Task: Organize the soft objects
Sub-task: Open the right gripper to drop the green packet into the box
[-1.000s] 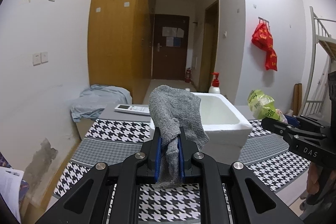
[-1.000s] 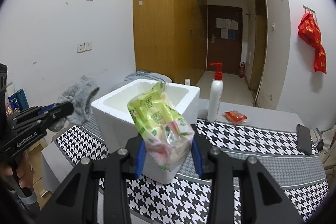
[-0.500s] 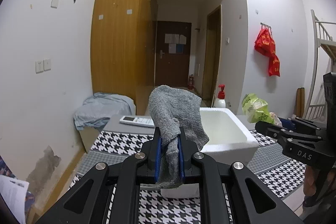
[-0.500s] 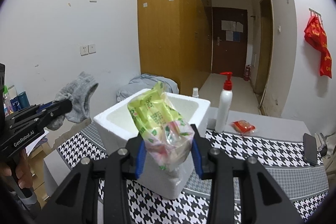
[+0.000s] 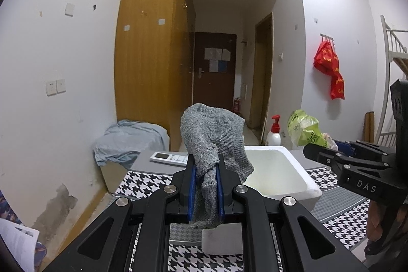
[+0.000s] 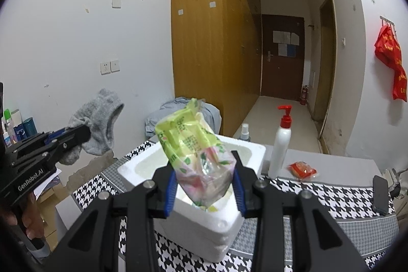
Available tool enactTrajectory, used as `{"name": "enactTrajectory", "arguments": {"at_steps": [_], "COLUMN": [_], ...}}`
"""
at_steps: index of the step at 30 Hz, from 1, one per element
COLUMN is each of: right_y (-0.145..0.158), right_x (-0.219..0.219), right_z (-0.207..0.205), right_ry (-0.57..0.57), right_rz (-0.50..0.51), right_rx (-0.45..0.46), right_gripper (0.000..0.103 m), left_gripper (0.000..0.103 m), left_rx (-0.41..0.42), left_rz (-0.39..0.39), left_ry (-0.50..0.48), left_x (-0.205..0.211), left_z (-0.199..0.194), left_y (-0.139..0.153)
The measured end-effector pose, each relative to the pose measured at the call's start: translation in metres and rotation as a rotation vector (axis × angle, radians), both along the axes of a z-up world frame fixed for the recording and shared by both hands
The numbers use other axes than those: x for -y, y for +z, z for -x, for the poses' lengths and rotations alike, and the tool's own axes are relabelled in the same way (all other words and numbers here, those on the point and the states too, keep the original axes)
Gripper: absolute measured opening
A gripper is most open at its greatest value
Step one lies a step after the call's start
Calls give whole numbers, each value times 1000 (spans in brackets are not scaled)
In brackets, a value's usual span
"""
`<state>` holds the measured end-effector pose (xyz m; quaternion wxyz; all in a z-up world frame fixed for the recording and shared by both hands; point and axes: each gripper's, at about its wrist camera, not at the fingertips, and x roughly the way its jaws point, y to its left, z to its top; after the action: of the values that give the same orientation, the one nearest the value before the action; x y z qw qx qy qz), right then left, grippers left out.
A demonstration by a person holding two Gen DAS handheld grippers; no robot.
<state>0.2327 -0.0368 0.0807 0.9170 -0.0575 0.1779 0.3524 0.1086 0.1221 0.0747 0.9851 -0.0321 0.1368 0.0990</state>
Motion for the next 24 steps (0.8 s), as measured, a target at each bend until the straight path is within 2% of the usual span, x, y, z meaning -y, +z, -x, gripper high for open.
{"name": "enactTrajectory", "arguments": {"at_steps": [5, 11, 24], "right_y": [2, -5, -14], "right_x": [-13, -24, -40], "right_z": [-5, -21, -37], "right_ry": [21, 23, 15], "right_rz": [1, -4, 31], "right_rx": [6, -40, -60], "right_gripper": [42, 42, 42], "left_gripper": [14, 14, 14], "left_rx": [4, -5, -13], "left_rz": [-5, 4, 15], "left_ry": [21, 20, 38], "left_x": [0, -1, -11], "left_z": [-1, -4, -9], "left_y": [-3, -5, -6]}}
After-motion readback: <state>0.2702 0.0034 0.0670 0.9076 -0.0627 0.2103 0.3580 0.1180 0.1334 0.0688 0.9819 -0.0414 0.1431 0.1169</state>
